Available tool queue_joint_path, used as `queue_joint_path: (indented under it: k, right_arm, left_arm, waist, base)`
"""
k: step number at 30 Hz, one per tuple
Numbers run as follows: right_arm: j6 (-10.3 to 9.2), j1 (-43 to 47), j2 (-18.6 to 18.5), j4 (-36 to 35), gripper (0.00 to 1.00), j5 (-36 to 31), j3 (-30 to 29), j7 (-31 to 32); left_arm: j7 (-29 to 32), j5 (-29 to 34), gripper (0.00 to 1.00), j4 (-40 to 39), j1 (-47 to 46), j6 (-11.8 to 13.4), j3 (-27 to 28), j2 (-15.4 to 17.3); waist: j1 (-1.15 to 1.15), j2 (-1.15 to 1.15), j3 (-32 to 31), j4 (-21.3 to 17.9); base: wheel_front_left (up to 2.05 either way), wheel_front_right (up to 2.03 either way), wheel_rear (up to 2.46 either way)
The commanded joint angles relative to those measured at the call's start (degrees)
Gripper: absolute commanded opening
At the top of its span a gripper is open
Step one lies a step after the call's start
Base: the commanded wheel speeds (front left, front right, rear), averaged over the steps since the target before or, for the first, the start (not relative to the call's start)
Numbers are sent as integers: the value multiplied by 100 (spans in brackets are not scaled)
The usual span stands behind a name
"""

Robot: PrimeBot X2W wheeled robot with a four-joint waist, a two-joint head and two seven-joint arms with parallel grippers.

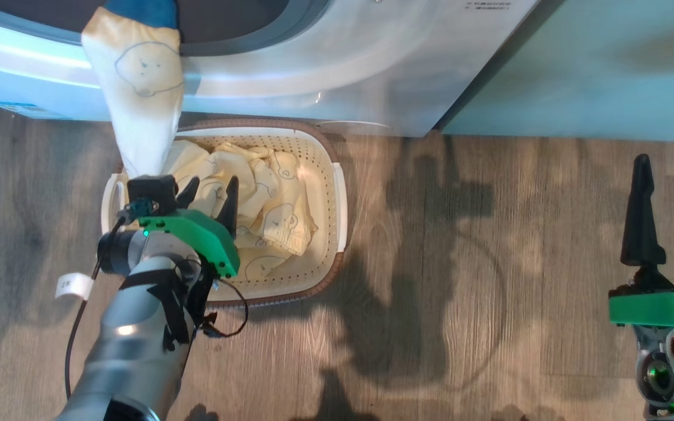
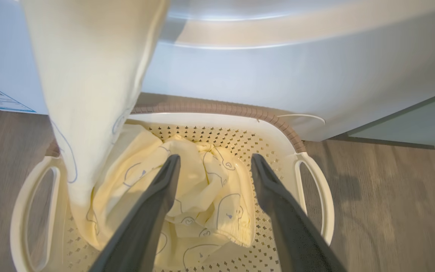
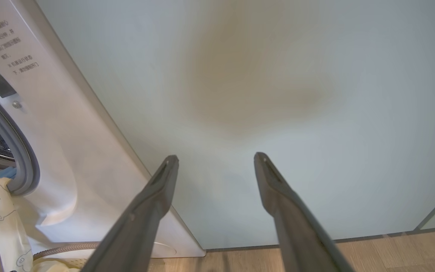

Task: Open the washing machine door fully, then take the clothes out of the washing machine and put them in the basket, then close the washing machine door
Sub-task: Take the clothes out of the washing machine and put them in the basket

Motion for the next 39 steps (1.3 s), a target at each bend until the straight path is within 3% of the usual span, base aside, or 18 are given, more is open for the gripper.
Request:
queue_joint_path:
  k: [1, 16, 28, 39]
  right_arm:
    - [1, -13, -77, -148, 100, 33, 63, -38]
    - [1, 263, -77, -43, 100, -153, -43, -38]
    - [1, 786, -77, 175, 100, -286, 220, -38]
    - [1, 1247, -77, 325, 100, -331, 410, -38]
  left_arm:
    - [-36, 42, 100, -200, 71, -4, 75, 201]
    - [-36, 263, 100, -2050, 1229, -5, 256, 163]
    - [-36, 516, 100, -3764, 2402, 23, 609, 107]
    - [-36, 786, 100, -4832, 3430, 91, 491, 104]
  waist:
    - [-1, 0, -38, 20]
    - [-1, 0, -921, 275]
    - [-1, 0, -1952, 432]
    - [-1, 0, -2691, 497]
  base:
    - [0, 0, 0]
    - [0, 0, 0]
    - [0, 0, 0]
    - [0, 0, 0]
